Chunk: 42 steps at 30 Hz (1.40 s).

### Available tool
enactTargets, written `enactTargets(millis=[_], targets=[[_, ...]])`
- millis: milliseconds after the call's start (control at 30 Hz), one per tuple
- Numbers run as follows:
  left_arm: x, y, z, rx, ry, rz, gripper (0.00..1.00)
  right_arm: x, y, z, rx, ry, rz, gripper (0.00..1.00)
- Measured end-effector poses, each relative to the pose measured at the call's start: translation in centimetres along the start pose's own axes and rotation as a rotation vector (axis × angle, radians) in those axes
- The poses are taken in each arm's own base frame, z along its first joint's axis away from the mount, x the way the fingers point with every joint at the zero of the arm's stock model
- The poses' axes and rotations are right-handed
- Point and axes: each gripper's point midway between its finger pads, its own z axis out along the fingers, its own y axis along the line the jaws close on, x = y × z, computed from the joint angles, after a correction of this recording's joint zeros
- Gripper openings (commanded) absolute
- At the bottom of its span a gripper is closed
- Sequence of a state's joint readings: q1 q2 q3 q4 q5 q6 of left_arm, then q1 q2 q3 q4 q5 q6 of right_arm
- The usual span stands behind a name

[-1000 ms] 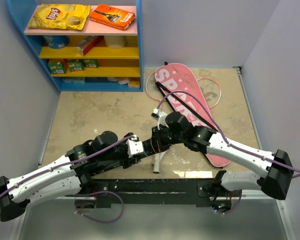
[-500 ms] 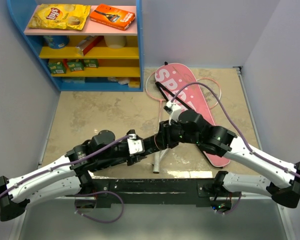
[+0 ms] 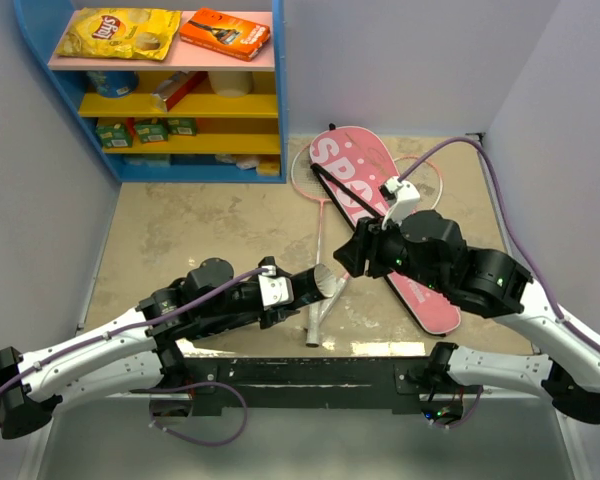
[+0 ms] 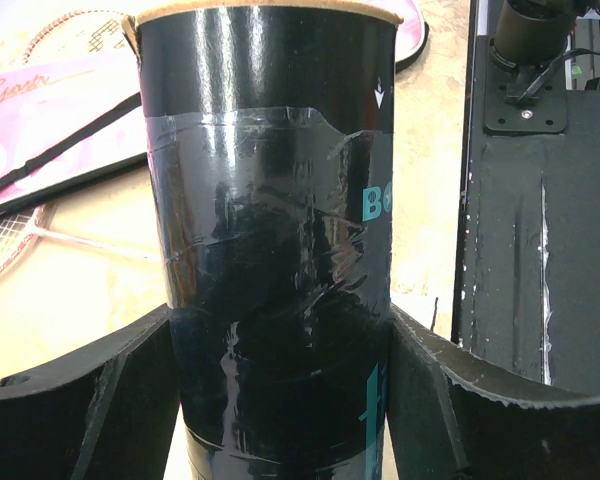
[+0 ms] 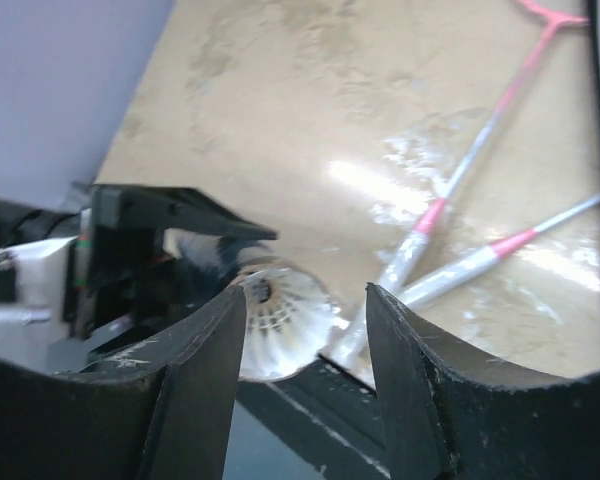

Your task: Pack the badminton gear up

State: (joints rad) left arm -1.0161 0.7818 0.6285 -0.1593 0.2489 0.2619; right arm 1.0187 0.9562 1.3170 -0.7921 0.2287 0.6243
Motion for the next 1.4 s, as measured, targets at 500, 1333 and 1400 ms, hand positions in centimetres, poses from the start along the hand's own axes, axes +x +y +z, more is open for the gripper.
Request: enactTargets(millis=[500, 1333, 1400], targets=[[0.0, 0.0, 0.0, 0.001, 0.000, -0.001, 0.00, 0.3, -17.7, 2.2, 0.630, 0.016, 0.086, 0.47], [-0.7, 1.4, -0.9, -0.092, -0.008, -0.052, 0.00, 6.3, -43.9, 2.5, 1.259, 0.069, 0.570, 0.40], [-1.0, 1.4, -1.1, -0.098, -0.020, -0.051, 0.00, 6.2, -44.8, 3.0, 1.264, 0.065, 0.575, 0.40]])
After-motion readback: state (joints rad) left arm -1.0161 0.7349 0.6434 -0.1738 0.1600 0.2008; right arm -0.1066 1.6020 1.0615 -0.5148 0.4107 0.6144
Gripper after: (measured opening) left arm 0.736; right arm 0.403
